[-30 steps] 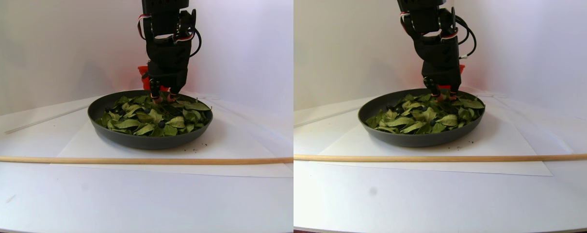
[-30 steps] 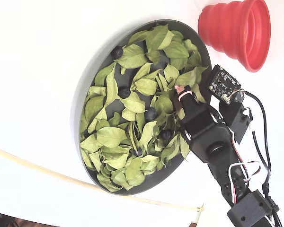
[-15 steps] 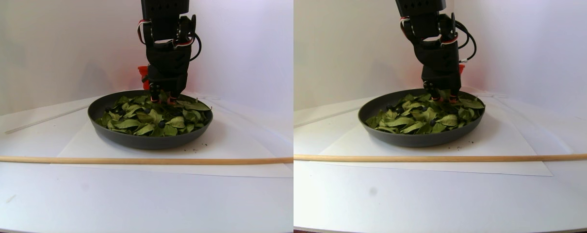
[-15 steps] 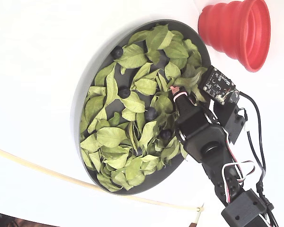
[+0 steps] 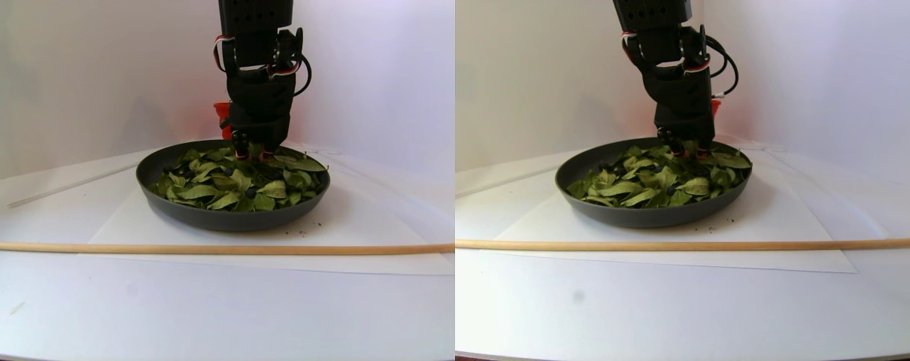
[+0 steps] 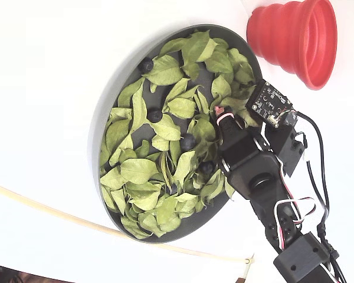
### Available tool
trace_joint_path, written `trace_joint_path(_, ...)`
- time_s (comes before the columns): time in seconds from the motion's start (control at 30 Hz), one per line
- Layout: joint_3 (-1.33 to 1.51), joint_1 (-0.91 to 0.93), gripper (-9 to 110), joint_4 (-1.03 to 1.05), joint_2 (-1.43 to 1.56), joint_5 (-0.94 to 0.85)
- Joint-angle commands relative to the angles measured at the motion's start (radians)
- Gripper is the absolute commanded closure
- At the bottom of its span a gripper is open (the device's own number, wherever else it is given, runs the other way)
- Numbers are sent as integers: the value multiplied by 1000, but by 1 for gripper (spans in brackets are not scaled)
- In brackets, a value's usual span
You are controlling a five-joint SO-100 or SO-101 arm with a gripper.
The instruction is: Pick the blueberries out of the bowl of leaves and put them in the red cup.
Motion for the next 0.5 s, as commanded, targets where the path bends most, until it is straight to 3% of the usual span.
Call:
trace_joint_path(0.0, -23, 14, 92, -12, 29, -9)
trace_joint_path(0.47, 25, -8, 93, 17, 152, -5)
